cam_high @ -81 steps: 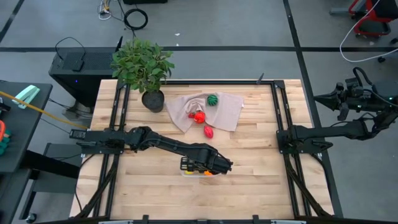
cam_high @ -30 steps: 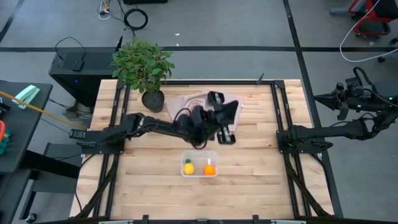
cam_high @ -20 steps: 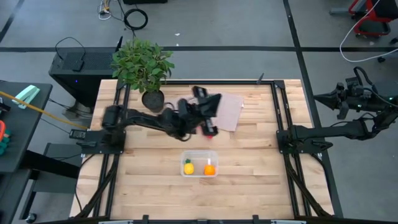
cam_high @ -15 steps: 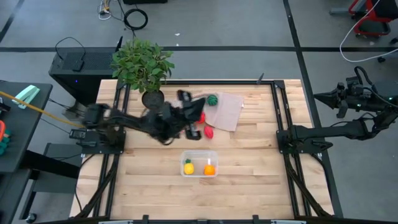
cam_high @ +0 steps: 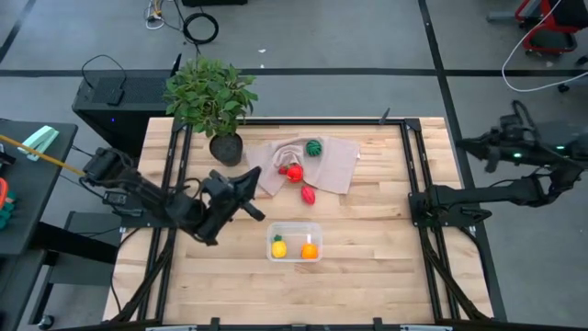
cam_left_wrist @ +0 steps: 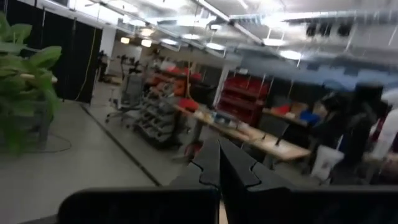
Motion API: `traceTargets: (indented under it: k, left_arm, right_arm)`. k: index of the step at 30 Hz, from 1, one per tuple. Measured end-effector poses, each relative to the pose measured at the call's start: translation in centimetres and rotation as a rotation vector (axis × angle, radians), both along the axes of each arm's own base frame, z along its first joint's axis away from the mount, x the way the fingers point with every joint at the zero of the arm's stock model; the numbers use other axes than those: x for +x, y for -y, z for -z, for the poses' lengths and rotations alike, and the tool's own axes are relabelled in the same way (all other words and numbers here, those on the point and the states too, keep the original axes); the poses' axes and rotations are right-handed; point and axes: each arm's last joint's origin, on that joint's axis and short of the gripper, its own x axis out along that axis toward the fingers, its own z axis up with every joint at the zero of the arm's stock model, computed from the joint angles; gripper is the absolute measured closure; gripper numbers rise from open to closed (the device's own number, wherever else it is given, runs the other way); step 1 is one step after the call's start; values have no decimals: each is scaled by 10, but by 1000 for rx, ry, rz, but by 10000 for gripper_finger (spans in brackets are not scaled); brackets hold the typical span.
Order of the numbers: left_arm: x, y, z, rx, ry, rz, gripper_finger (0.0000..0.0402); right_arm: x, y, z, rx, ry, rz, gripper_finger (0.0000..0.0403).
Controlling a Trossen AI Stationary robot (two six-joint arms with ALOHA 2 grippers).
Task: Pick and placing Produce into tupperware
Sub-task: Put the watermelon into the transparent bin
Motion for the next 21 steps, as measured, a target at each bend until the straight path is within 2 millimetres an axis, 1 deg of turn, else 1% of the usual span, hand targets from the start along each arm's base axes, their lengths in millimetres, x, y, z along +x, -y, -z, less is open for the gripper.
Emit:
traceTargets:
  k: [3, 6, 11, 14, 17, 21]
  left_arm:
    - [-3, 4, 0, -9, -17, -7, 396]
    - [-4, 5, 0, -17, -31, -21, 396]
    - [-5, 5, -1, -20, -38, -28, 398]
    - [-8, 7, -2, -29, -35, -24, 393]
    - [-14, 11, -4, -58, -67, -44, 394]
    - [-24, 19, -4, -103, -132, -77, 398]
  right_arm:
    - [43, 1, 1, -6, -28, -51, 392]
    - [89, 2, -1, -59, -72, -86, 392]
    - [170, 5, -5, -142, -230, -176, 392]
    - [216, 9, -10, -153, -298, -258, 393]
    - [258, 20, -12, -129, -365, -324, 398]
    - [301, 44, -15, -92, -399, -407, 399]
